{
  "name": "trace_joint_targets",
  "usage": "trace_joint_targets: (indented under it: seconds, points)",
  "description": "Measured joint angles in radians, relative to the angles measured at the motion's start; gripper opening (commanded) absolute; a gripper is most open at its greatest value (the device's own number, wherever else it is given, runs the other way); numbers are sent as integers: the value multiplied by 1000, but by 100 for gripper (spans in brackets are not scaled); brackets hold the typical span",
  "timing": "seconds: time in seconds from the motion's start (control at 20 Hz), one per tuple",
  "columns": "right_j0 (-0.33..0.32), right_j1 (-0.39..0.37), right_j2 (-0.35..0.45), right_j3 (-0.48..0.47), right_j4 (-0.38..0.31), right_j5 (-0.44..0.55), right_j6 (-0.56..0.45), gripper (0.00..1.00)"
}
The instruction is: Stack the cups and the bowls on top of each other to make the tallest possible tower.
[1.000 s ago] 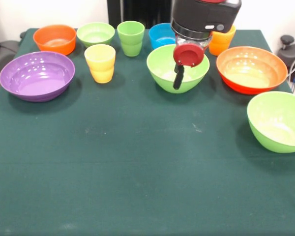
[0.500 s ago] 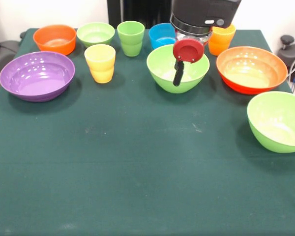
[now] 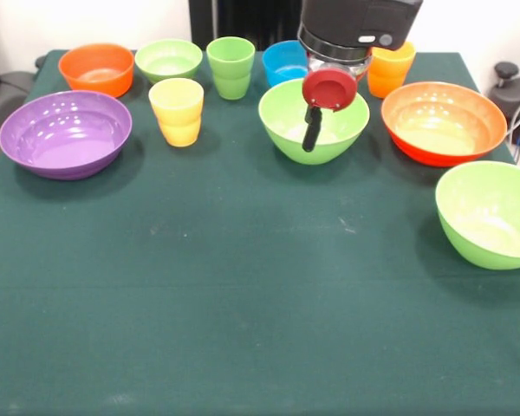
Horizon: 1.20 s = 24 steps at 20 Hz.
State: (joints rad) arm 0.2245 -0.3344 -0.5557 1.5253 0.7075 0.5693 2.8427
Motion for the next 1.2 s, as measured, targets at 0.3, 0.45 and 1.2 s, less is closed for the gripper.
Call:
trace_joint_targets:
  seconds: [0.3, 0.45, 1.2]
  points:
    - [-1, 2, 2, 8, 0, -27, 0, 100]
    - [-2, 3, 6, 9, 0, -27, 0, 100]
    - [-6, 8, 75, 49, 0, -111, 0, 100]
